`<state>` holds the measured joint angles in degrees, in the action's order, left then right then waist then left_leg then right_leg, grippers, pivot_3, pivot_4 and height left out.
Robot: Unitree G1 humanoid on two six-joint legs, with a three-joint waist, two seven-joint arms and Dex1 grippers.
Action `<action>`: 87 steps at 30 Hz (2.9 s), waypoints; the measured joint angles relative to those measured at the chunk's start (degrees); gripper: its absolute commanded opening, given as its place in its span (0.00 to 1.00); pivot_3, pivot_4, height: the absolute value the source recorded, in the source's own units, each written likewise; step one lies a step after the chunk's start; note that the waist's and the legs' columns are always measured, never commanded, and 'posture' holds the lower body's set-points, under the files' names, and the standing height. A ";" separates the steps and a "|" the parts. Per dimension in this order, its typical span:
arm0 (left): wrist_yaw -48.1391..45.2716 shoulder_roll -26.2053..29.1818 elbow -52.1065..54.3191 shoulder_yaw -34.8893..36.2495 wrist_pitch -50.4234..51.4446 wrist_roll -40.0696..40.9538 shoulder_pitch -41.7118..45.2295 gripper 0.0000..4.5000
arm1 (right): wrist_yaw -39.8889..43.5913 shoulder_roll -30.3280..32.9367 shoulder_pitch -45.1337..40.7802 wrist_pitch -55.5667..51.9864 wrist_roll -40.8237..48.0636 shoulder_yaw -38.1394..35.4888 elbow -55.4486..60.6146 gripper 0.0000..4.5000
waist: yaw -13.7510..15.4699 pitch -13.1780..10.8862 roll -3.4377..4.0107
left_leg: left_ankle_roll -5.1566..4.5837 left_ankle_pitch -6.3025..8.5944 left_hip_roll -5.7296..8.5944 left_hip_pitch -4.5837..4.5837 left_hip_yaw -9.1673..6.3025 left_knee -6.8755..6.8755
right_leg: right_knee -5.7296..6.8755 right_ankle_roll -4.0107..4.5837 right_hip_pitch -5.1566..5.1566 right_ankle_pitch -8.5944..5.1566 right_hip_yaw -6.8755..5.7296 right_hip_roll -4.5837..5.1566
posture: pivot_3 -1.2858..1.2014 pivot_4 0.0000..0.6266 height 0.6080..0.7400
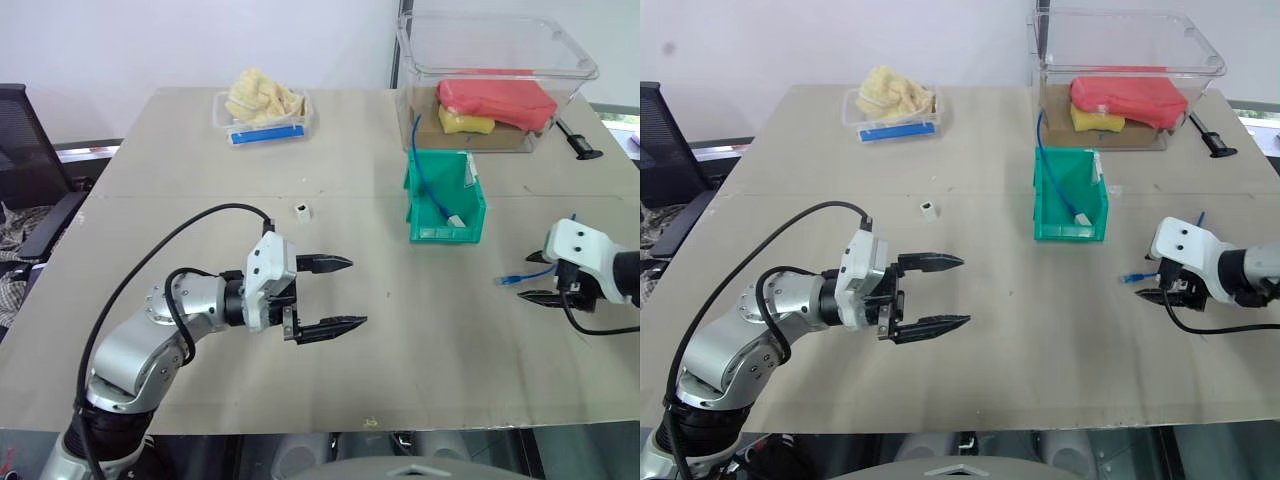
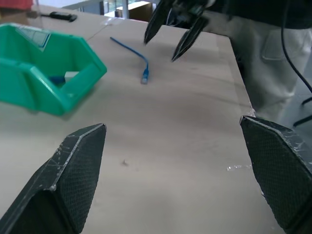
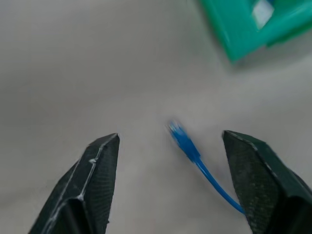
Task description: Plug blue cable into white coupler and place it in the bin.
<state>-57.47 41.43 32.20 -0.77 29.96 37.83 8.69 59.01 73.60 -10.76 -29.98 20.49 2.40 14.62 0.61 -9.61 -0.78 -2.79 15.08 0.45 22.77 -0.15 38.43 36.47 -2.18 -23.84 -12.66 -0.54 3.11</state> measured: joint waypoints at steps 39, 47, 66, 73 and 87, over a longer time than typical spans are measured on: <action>-0.24 0.51 -7.21 -1.50 -8.76 -10.38 -3.57 1.00 | 6.96 -45.19 -32.85 0.96 -22.75 31.20 -17.63 0.33 | -0.76 -0.01 0.04 | 0.12 -0.07 0.05 -0.05 -0.21 0.02 | 0.26 -0.04 -0.05 0.26 -0.09 0.03 | 0.52 0.24 1.00; -0.34 0.03 -9.89 -3.94 -7.80 -12.41 -0.54 1.00 | 6.78 -40.55 -21.18 -2.58 -9.65 13.55 -2.97 0.91 | 0.34 -0.03 0.07 | 0.12 -0.05 0.00 0.02 -0.52 -0.03 | 0.29 -0.04 -0.04 0.26 -0.20 0.08 | 0.52 0.24 1.00; -7.18 -13.29 -42.72 -20.57 -18.89 -28.59 22.89 1.00 | -16.47 -40.19 30.87 -9.74 1.37 -19.08 42.40 0.91 | -0.02 0.04 0.01 | 0.09 -0.06 -0.01 -0.10 -0.17 0.21 | 0.37 -0.10 0.03 0.24 -0.02 -0.20 | 0.52 0.24 1.00; -8.22 -16.89 -51.85 -21.90 -24.51 -32.36 27.12 0.40 | -20.22 -38.34 32.99 -10.31 2.41 -19.09 43.15 0.92 | 0.21 0.06 -0.02 | 0.08 -0.05 -0.01 -0.06 -0.24 0.22 | 0.36 -0.10 0.03 0.23 -0.08 -0.19 | 0.52 0.24 1.00; -12.64 -14.45 -39.93 -18.64 -24.58 -28.33 20.00 0.00 | -29.91 -44.33 30.46 -23.77 12.88 -17.25 42.81 0.92 | 0.19 0.07 -0.05 | 0.08 -0.05 -0.24 -0.03 -0.36 0.25 | 0.37 -0.06 0.02 0.24 -0.05 -0.07 | 0.52 0.24 1.00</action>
<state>-70.11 26.97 -7.73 -19.40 5.38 9.50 28.69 29.10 29.28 19.70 -53.75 33.37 -14.86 57.43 0.80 -9.54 -0.83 -2.70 15.02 0.21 22.75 -0.51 38.68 36.83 -2.24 -23.81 -12.42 -0.59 3.04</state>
